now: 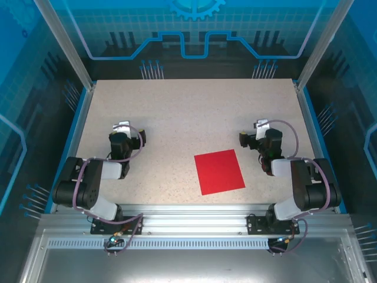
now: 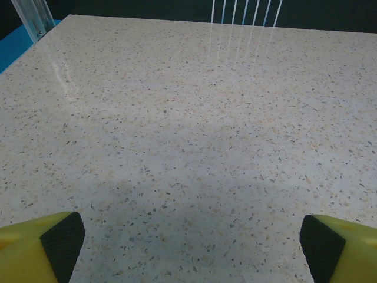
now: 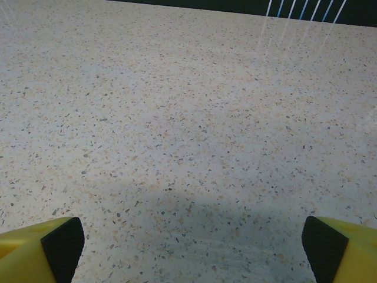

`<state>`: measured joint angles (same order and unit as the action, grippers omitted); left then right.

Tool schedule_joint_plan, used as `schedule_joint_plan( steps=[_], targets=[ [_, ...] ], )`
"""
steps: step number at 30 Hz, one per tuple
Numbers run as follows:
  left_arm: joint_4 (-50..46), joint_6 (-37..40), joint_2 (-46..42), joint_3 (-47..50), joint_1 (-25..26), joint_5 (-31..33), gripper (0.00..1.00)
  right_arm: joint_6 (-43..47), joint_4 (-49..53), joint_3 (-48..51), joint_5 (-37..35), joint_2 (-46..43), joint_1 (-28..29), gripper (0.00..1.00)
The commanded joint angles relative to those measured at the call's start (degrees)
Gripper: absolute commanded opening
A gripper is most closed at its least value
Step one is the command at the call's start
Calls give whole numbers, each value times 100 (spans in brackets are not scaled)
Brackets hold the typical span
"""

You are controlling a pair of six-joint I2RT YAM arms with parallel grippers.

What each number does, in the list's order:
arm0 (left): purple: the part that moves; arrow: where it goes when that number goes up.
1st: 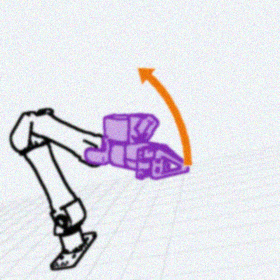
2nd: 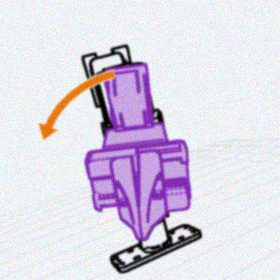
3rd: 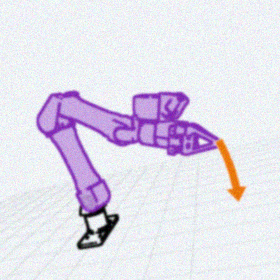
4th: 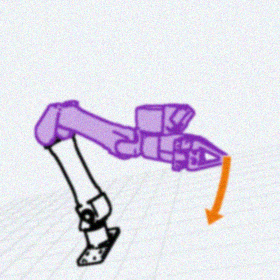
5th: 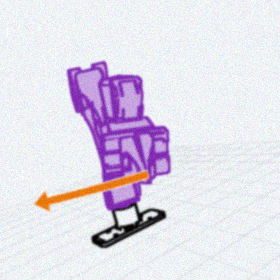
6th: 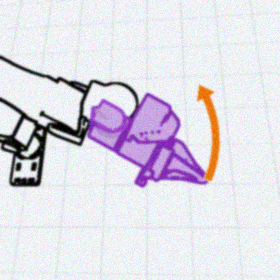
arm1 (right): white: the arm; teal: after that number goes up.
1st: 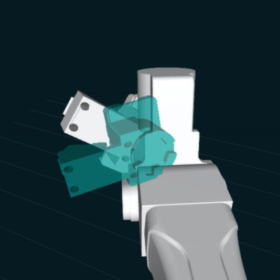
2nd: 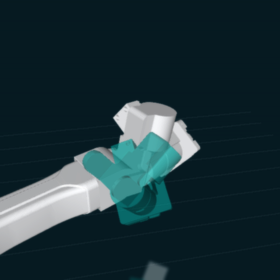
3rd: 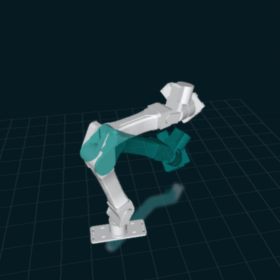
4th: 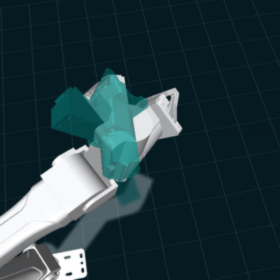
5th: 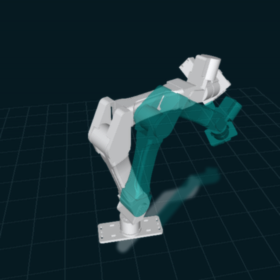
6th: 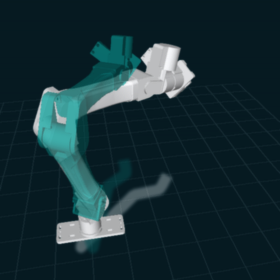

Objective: Fold a paper plane with a square sheet of paper (fold left side to right side)
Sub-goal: Pick up the square sheet of paper from the bottom-center of the table.

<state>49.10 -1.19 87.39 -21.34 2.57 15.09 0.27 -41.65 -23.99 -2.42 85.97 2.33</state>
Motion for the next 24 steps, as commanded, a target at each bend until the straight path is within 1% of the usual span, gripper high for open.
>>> schedule_joint_plan(
  steps=[1, 13, 17, 24],
  targets=[
    [-19, -65, -3, -87, -48, -124, 98, 1, -195, -39, -30, 7, 56, 99],
    [-29, -65, -4, -102, -46, -137, 99, -5, -186, -45, -13, 8, 41, 99],
    [-50, -107, -20, -96, -123, -294, 99, -10, -186, -45, -9, 7, 40, 99],
    [-60, -127, -38, -90, -127, -226, 99, -5, -195, -36, 4, 7, 44, 99]
  ],
)
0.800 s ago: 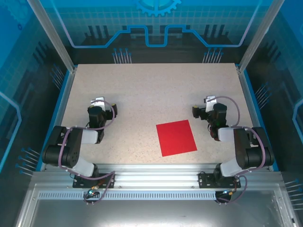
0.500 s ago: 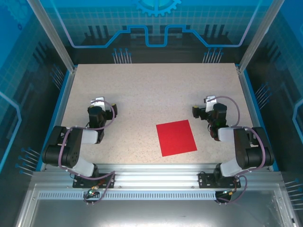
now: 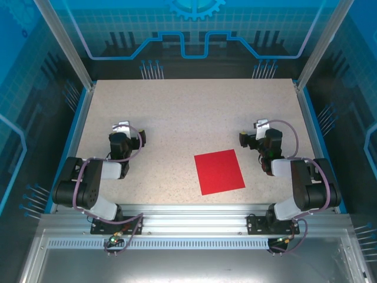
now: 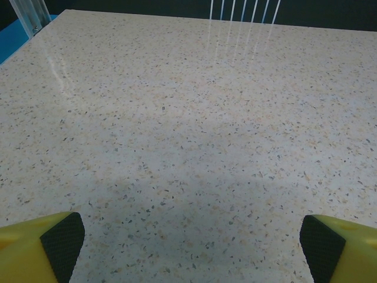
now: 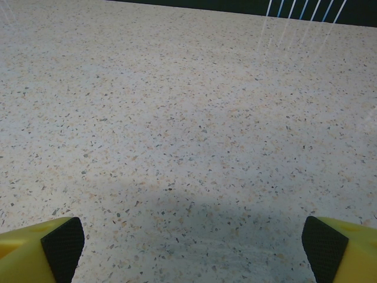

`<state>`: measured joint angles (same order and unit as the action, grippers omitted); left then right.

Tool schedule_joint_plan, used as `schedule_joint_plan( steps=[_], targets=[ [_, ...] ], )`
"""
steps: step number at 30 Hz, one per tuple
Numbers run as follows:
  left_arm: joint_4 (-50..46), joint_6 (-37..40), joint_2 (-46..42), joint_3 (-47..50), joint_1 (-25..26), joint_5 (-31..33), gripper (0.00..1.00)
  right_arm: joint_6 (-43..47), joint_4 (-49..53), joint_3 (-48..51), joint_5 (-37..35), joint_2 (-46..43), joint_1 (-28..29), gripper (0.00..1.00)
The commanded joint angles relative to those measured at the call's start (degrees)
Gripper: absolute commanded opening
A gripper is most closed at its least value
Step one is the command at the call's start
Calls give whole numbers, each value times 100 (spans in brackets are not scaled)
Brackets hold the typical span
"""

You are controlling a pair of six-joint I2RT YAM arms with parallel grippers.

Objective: Fold a paper plane with a square sheet of paper (fold left side to right side)
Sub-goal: Pick up the square sheet of paper from the bottom-center of the table.

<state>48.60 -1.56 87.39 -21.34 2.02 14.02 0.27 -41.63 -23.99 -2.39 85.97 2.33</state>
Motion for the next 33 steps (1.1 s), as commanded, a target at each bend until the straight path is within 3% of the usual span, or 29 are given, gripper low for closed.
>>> schedule_joint_plan(
  steps=[1, 4, 7, 12, 20, 24, 27, 29, 33],
  targets=[
    [-15, -82, -30, -98, -70, -132, 98, -9, -197, -36, 2, 7, 37, 99],
    [-30, -82, -29, -114, -75, -162, 98, -10, -191, -53, -9, 3, 33, 99],
    [-47, -67, -52, -111, -75, -159, 99, -114, 429, -312, -165, -244, 5, 99],
    [-1532, -56, -1215, -477, -46, -165, 99, -406, 2286, -800, -216, -1262, 14, 99],
    [-4166, -1125, -3062, -1186, 508, -564, 98, -1138, 4883, -1408, -91, -2781, 671, 99],
    [-5015, -1593, -3185, -1448, 1228, -827, 97, -1399, 5966, -1837, -59, -2848, 1202, 99],
    [-5900, -2100, -2917, -1887, 1894, -1364, 97, -1541, 6813, -2259, -73, -2574, 1591, 99],
    [-6110, -2357, -2601, -2119, 2531, -1828, 95, -1627, 7475, -2564, -6, -2257, 1734, 99],
    [-6404, -2657, -1717, -2614, 3987, -1928, 94, -1822, 8249, -2745, 181, -1784, 1830, 99]
  ],
)
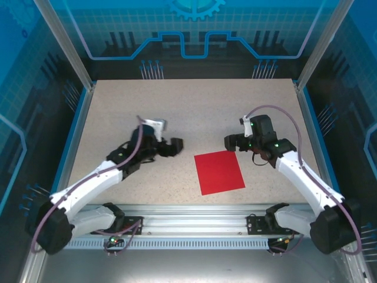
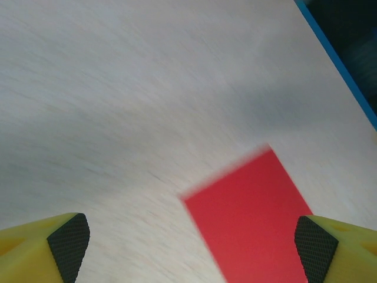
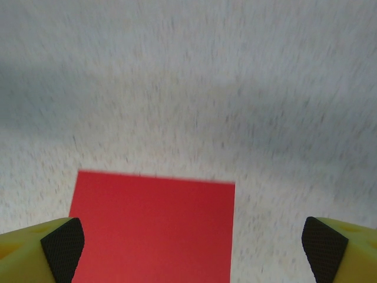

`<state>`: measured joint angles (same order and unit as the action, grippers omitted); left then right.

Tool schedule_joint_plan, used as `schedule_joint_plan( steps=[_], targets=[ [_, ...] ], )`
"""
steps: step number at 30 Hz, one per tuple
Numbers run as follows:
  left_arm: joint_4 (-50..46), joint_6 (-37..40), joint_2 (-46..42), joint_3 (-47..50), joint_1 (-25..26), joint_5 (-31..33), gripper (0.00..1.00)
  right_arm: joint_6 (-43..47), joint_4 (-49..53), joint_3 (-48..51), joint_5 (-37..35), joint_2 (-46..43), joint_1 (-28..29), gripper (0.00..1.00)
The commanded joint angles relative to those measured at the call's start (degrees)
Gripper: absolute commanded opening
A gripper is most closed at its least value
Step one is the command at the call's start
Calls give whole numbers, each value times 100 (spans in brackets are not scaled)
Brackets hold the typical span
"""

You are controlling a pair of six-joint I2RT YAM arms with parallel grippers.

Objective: Fold a paper plane with a square sheet of paper (fold left side to right side)
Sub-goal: Pick up the square sheet of paper from the bottom-center of the table.

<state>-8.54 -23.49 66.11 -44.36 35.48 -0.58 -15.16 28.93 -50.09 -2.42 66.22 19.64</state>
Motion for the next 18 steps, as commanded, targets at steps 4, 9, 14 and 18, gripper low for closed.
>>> schedule_joint_plan(
  steps=[4, 9, 14, 18],
  targets=[
    [-295, -780, 1383, -619, 1627, -516, 94, -485, 1136, 203, 163, 413, 110, 99],
    [465, -1182, 2303, -766, 1970, -925, 94, -507, 1162, 109, 229, 1024, 105, 96],
    [941, -1478, 2831, -827, 1980, -1300, 94, -613, 1065, 39, 295, 1548, 108, 91],
    [952, -1570, 3049, -864, 1980, -1296, 94, -670, 997, 25, 426, 1850, 108, 88]
  ],
)
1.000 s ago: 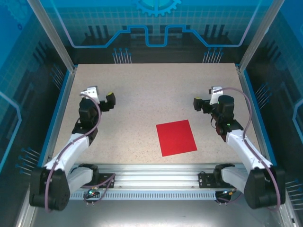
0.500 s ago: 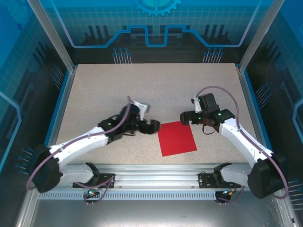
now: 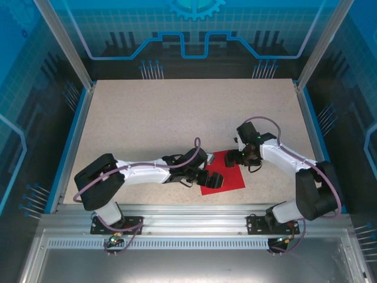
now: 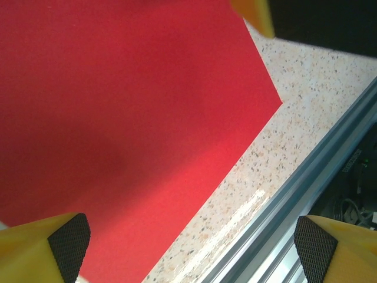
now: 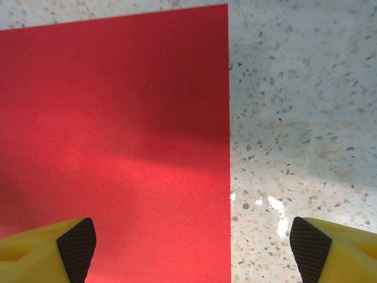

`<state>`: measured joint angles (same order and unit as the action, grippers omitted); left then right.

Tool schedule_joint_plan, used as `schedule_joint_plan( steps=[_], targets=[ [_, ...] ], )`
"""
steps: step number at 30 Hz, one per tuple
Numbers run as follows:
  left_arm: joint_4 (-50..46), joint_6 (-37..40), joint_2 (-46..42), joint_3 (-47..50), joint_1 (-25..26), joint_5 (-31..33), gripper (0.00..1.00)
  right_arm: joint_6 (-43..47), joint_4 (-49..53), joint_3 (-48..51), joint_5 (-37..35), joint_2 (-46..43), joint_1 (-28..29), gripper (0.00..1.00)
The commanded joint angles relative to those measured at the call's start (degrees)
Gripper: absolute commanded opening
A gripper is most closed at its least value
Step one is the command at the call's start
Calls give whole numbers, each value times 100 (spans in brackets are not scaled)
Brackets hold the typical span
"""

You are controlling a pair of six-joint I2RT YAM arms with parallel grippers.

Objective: Fold a paper plane with a square sheet of paper (fold left side to right side)
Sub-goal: Pick up the square sheet of paper from the bottom-center of the table.

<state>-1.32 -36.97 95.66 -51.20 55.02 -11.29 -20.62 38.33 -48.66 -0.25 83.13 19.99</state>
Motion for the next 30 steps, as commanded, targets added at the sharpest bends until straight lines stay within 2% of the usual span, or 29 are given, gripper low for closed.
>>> schedule_joint_plan(
  steps=[1, 17, 30],
  targets=[
    [222, -247, 144, -188, 17, -244, 94, -143, 72, -126, 195, 229, 80, 88],
    [-225, -381, 561, -455, -17, -255, 95, -384, 185, -13, -159, 571, 399, 91],
    [-279, -399, 649, -505, -18, -271, 95, -533, 54, 95, 278, 820, 709, 92]
  ],
)
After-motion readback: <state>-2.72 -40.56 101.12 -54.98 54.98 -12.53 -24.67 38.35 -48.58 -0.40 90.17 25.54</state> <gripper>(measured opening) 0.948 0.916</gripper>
